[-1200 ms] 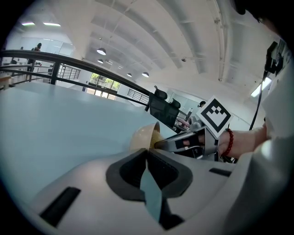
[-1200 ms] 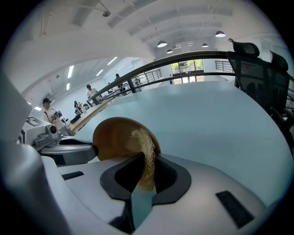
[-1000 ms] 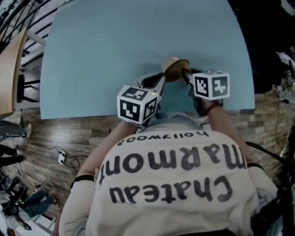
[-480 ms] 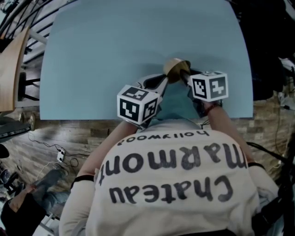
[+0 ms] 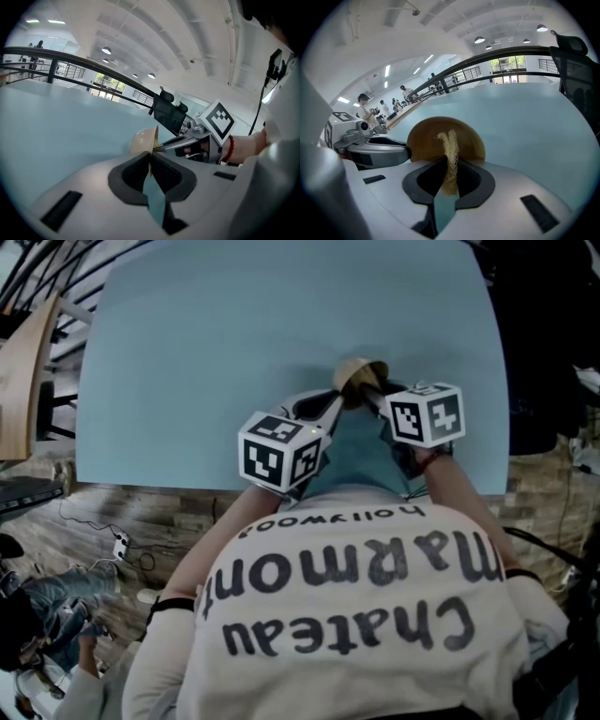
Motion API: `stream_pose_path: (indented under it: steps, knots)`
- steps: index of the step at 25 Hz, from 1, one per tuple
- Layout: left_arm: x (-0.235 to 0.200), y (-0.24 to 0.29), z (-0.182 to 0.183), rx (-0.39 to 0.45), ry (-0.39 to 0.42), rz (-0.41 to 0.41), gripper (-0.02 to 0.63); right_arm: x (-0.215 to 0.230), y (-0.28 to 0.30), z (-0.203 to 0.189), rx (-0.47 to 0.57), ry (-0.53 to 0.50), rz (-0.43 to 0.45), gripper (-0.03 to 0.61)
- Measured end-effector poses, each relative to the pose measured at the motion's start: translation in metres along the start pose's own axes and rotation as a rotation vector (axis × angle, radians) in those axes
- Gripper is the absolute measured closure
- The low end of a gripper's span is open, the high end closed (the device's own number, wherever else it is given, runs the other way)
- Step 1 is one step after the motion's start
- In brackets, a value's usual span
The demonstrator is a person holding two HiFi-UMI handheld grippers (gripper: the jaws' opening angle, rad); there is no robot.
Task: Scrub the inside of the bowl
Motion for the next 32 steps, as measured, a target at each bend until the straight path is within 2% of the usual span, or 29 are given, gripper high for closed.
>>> stream_pose_path:
  steps: [9, 19, 25, 32]
  knots:
    - [0.002, 0.018, 0.008, 0.022, -0.013, 0.054, 0.597, 0.007, 0.009, 0.001, -0.024, -0.025, 0.117, 0.515]
    - [0.008, 0.023, 0.007, 0.050, -0.017, 0.120, 0.600, 0.010, 0.011, 0.003, 0.002, -0.011, 0.260, 0.515]
    - [0.009, 0.014, 0.002, 0.040, -0.016, 0.128, 0.601, 0.009, 0.015, 0.000, -0.003, -0.003, 0.266, 0.515]
    - [0.020, 0.017, -0.005, 0.037, -0.022, 0.128, 0.603, 0.028, 0.011, -0.012, -0.012, -0.005, 0.187, 0.515]
Point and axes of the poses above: the fingertips, and each gripper's own axes: y forward along the fingers, x to its right, z out of its top, the point moved 10 cm from there along -y, backward along the fingers, and after that the axes turned 4 degrees about -z, right-handed, at the moved point
